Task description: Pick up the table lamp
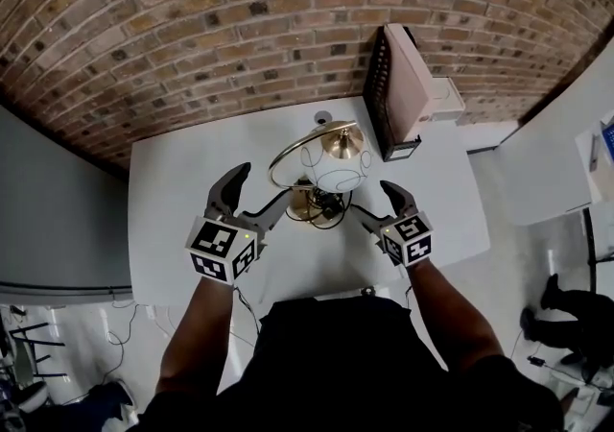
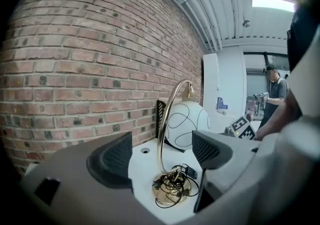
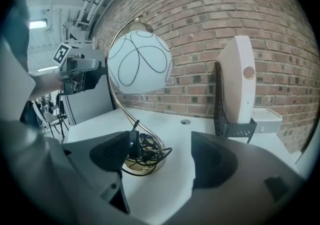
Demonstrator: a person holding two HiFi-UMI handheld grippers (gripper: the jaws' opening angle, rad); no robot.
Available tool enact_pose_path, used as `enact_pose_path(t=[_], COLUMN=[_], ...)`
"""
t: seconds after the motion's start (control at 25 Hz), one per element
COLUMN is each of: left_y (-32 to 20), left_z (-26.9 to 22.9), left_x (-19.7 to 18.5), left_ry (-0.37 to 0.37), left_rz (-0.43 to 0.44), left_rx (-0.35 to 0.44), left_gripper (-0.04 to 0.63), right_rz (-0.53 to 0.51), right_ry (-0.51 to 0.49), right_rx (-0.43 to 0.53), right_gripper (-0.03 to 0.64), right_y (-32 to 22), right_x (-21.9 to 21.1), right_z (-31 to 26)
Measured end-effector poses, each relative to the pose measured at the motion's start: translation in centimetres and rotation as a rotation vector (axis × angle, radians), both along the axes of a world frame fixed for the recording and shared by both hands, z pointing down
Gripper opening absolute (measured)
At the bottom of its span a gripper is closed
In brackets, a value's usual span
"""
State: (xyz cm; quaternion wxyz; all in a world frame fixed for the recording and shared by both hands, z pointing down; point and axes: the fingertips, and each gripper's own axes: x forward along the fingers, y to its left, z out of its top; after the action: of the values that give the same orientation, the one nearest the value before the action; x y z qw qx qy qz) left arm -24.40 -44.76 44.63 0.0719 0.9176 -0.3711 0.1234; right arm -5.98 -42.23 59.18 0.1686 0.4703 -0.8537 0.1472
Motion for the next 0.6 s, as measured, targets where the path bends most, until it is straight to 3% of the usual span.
enact_pose_path(t=[0.48,0.6], left_y=[-0.6,-0.9], left_z=[1.1,1.0], left_x=[2.0,2.2], left_ry=[-0.033,-0.040], left_rz=[-0.006,-0.016], left_rx=[-0.040,-0.038], left_gripper=[0.374,0.344], right_rz=[-0.075,-0.094], right_ry=[0.067,0.066], right_rx=[-0.087,-0.097], right_gripper=[0.350,0.336], right_y=[-3.7,-4.5], right_x=[-1.6,-2.4], right_z=[5.2,6.1])
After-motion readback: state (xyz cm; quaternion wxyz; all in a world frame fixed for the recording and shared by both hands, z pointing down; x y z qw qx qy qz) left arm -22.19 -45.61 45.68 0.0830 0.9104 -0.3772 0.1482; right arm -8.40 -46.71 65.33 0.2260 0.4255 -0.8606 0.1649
